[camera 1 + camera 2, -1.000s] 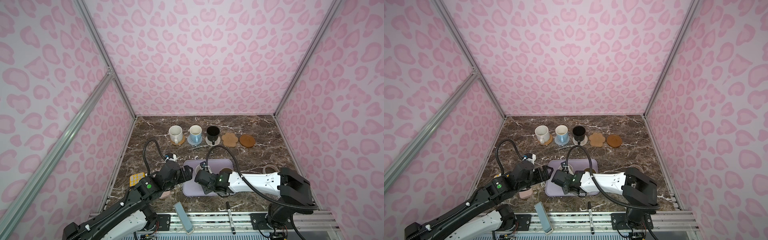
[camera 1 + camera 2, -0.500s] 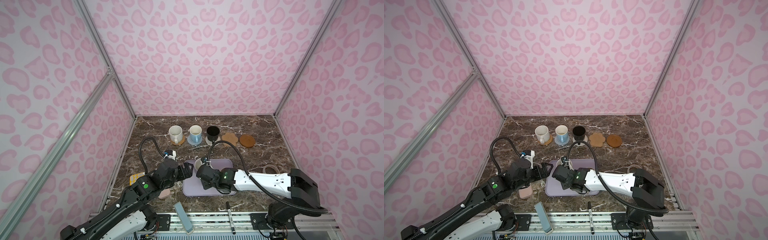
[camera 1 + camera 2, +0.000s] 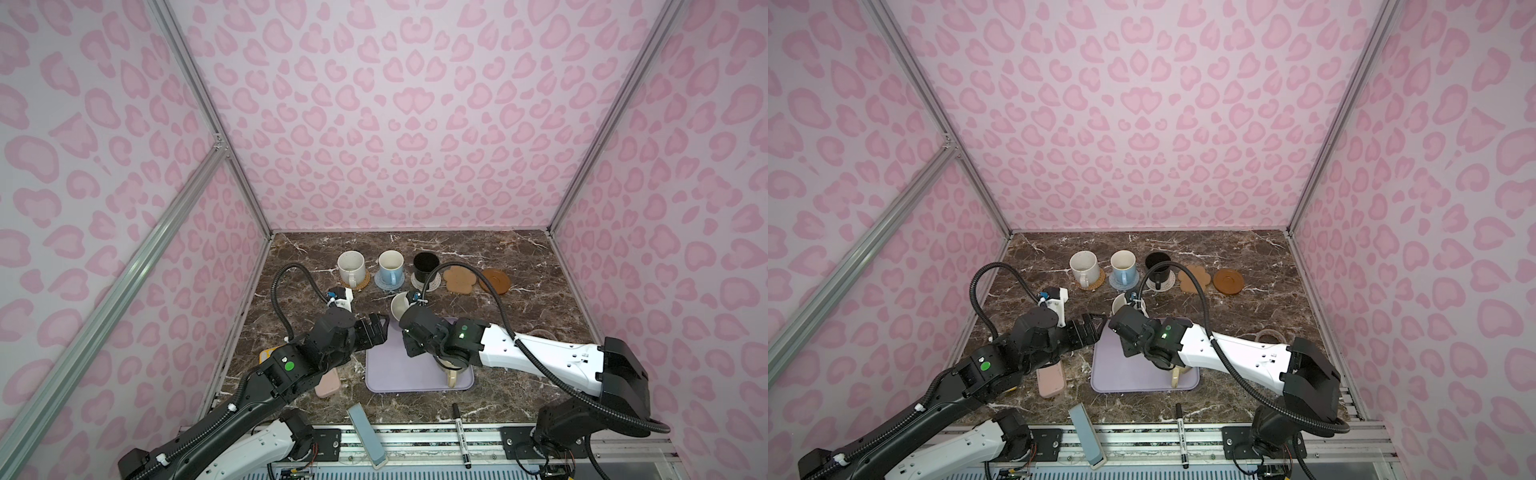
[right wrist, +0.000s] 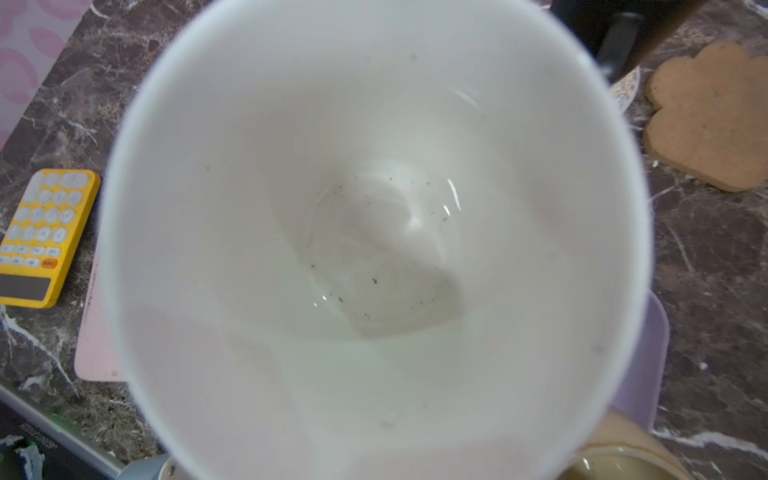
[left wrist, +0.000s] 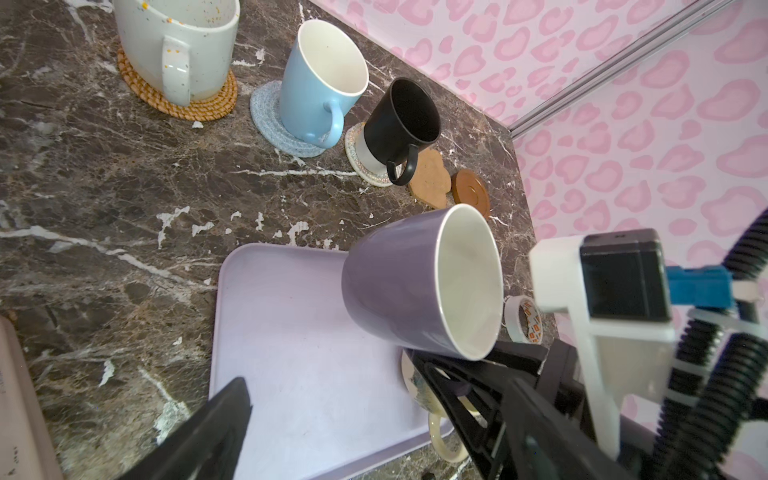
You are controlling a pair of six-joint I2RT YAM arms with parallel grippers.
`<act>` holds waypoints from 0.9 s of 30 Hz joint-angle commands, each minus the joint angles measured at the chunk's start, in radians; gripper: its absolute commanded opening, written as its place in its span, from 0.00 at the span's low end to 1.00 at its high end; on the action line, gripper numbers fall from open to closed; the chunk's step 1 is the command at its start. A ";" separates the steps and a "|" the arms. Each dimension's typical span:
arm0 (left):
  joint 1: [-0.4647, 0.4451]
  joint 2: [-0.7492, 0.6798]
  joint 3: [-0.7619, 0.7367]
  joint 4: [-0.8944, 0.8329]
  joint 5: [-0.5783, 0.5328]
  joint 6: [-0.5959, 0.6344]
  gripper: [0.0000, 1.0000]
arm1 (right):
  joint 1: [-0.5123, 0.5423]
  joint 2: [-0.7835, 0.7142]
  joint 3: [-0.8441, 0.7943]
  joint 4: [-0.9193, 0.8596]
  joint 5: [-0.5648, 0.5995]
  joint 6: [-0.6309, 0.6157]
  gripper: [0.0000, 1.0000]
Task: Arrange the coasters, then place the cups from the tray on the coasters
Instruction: 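Carry the lavender mug toward the cork paw coaster while the left arm advances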
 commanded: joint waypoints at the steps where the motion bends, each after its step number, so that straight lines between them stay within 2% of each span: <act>1: 0.001 0.023 0.031 0.058 0.009 0.020 0.96 | -0.023 -0.022 0.002 0.029 0.014 -0.027 0.00; 19: -0.001 0.294 0.236 0.136 0.079 0.059 0.96 | -0.260 -0.224 -0.098 0.007 0.014 -0.089 0.00; 27: -0.002 0.453 0.347 0.162 0.070 0.069 0.97 | -0.394 -0.226 -0.119 0.003 -0.038 -0.120 0.00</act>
